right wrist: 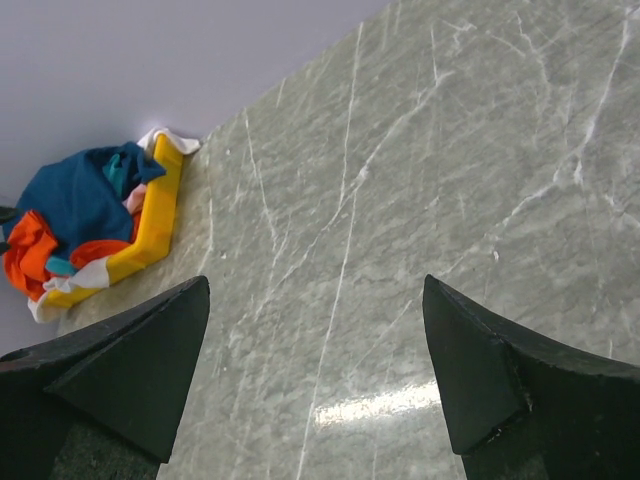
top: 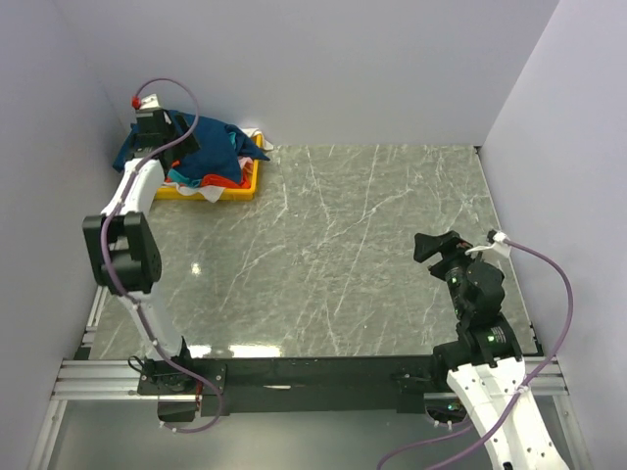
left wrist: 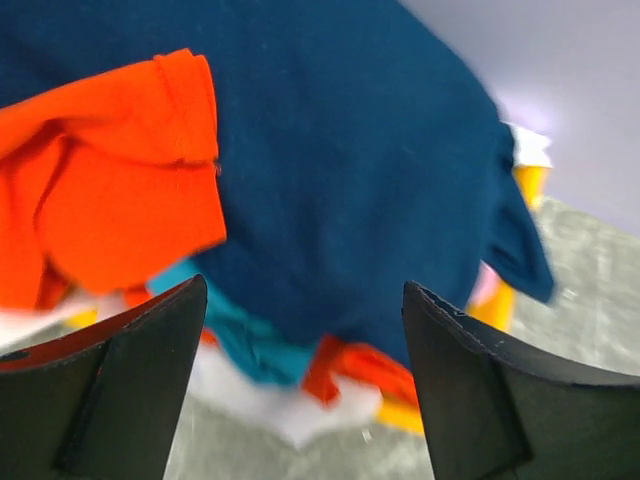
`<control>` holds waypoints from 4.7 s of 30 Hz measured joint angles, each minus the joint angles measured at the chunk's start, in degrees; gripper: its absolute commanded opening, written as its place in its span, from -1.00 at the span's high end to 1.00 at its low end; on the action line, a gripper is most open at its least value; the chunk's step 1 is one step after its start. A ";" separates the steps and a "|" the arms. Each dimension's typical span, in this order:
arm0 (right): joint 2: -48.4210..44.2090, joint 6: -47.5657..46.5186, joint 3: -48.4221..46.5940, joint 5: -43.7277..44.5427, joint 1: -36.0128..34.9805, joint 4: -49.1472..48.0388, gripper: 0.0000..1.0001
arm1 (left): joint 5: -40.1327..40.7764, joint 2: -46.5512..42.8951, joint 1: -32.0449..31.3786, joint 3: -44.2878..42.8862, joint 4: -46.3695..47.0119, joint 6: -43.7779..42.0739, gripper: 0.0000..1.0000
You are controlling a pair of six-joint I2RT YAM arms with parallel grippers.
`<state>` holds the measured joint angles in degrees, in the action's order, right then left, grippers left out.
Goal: Fold and stack the t-shirts
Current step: Grab the tshirt from the pile
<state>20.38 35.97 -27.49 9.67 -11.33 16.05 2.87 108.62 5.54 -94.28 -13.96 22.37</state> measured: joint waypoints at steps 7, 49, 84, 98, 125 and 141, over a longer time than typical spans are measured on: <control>3.02 -0.50 1.22 -1.07 0.00 -2.38 -0.86 | 1.73 11.80 0.02 -9.03 -0.44 -1.95 -0.66; 7.15 0.42 2.75 -3.28 0.00 -6.82 -0.84 | 0.22 20.63 0.02 -15.82 7.39 -5.73 0.51; 6.64 0.17 3.30 -2.84 0.00 -6.84 -0.84 | 0.09 19.89 -4.55 -10.82 9.86 -2.16 0.54; 6.91 -0.48 3.34 -2.62 0.00 -6.86 -0.84 | 4.48 19.65 -12.17 -15.45 10.19 -3.67 -0.30; 8.31 -1.33 3.50 -2.27 0.00 -6.97 -0.84 | 9.03 25.05 -11.56 -20.79 6.12 -4.26 0.99; 8.33 -2.58 3.06 -1.73 0.00 -5.73 -0.84 | 13.20 15.21 -11.43 -32.39 7.89 -9.11 0.99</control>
<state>28.71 33.39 -24.43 7.94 -11.33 10.33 16.08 123.83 -5.89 -126.67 -6.07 13.26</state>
